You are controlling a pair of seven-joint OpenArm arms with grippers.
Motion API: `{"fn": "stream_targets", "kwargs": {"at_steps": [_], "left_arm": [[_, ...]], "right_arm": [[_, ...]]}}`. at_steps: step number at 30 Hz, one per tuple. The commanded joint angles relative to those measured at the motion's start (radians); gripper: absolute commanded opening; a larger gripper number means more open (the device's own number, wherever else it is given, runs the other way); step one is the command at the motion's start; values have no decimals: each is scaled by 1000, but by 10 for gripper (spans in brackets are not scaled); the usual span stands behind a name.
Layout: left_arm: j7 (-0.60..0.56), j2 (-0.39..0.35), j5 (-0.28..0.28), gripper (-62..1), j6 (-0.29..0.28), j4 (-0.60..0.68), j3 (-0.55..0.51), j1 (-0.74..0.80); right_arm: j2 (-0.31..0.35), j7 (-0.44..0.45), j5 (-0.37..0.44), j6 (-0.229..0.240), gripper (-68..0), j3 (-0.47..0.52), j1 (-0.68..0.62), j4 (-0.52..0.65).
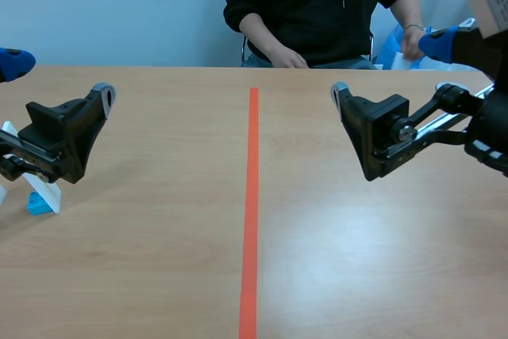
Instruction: Sort the leaf by its shape. The table is split by an orange tape line. A compound leaf with several leaflets goes to the left side, a simple leaf with one blade goes to the right side. Return to the home posture when a red brick is placed on the table.
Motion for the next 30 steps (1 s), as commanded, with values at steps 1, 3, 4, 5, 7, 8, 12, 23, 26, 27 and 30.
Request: {"fn": "stream_targets", "kwargs": {"at_steps": [1,3,4,5,7,8,12,23,26,27,30], "left_arm": [[-10,-6,-7,8,-11,26,-7,10],[-9,-6,-7,8,-19,54,-7,30],[-10,-6,-7,8,-21,64,-7,39],[-10,-6,-7,8,-26,72,-7,46],[-10,-6,-8,8,-38,88,-7,60],[-10,-6,-11,8,-45,95,-7,63],[-11,-6,-11,8,-62,110,-6,68],[-21,-5,-10,8,-62,109,-6,68],[-21,-5,-10,8,-62,109,-6,68],[-22,-5,-10,8,-62,109,-6,68],[-22,-5,-10,8,-62,109,-6,68]], "right_arm": [[6,12,11,-3,-22,8,6,25],[6,12,11,-3,-22,8,6,25],[6,12,11,-3,-22,8,6,25],[6,12,11,-3,-22,8,6,25],[6,12,11,-3,-22,8,6,25],[6,12,11,-3,-22,8,6,25],[6,12,11,-3,-22,8,6,25],[6,12,11,-3,-22,8,6,25],[6,12,11,-3,-22,8,6,25],[6,12,11,-3,-22,8,6,25],[6,12,11,-3,-22,8,6,25]]}}
